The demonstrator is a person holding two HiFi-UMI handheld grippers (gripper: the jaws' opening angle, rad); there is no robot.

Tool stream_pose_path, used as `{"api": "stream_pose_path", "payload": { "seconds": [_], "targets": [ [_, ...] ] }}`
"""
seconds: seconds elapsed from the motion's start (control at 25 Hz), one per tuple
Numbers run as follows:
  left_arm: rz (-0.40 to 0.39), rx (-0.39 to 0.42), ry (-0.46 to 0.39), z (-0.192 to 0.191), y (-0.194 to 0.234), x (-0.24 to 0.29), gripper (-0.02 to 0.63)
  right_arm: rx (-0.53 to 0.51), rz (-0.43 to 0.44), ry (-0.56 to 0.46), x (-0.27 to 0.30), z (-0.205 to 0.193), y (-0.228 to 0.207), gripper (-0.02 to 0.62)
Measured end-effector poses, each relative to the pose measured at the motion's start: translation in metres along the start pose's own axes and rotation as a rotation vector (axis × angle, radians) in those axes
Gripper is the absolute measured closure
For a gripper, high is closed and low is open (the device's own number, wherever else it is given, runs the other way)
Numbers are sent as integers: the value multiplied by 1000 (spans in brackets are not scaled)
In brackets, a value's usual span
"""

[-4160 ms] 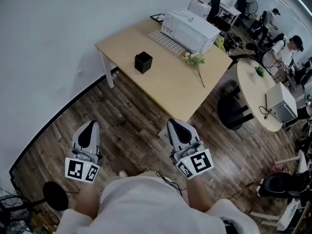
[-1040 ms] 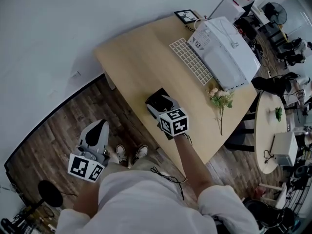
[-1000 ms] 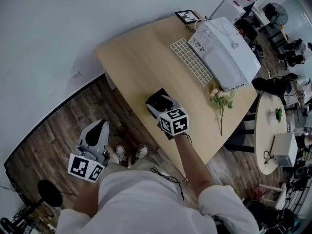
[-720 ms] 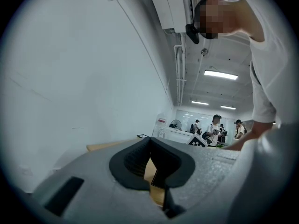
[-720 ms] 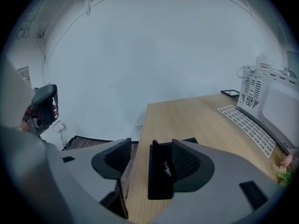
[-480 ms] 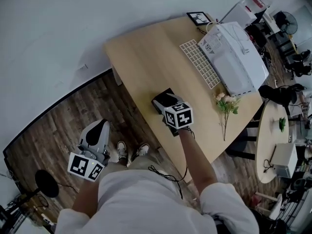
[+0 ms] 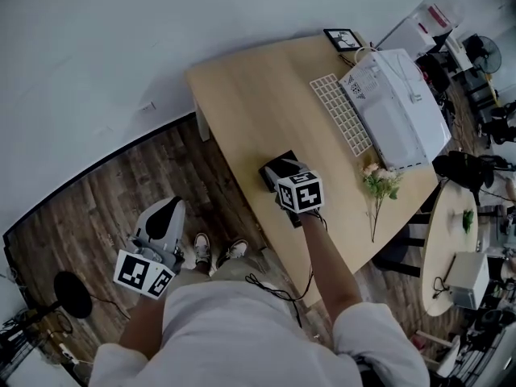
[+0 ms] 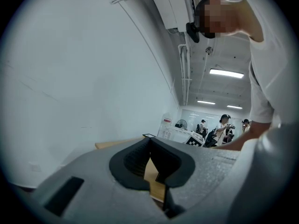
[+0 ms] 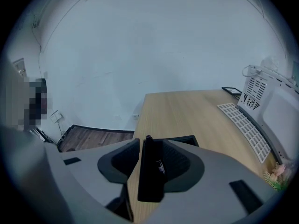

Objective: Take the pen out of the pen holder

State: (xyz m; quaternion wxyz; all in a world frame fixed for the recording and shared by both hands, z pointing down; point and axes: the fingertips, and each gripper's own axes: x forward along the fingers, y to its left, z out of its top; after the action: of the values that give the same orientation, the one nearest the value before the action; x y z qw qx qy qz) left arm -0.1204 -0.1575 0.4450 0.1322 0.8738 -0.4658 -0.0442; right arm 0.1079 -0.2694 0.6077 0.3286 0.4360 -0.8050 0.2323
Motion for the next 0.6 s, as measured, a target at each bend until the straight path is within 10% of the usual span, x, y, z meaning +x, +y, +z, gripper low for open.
{"api": "stream_pose_path", "payload": {
  "seconds": [0.6],
  "targets": [
    [-15, -5, -4, -1, -3, 4, 594, -37, 0, 10, 0, -3, 5, 503]
  ]
}}
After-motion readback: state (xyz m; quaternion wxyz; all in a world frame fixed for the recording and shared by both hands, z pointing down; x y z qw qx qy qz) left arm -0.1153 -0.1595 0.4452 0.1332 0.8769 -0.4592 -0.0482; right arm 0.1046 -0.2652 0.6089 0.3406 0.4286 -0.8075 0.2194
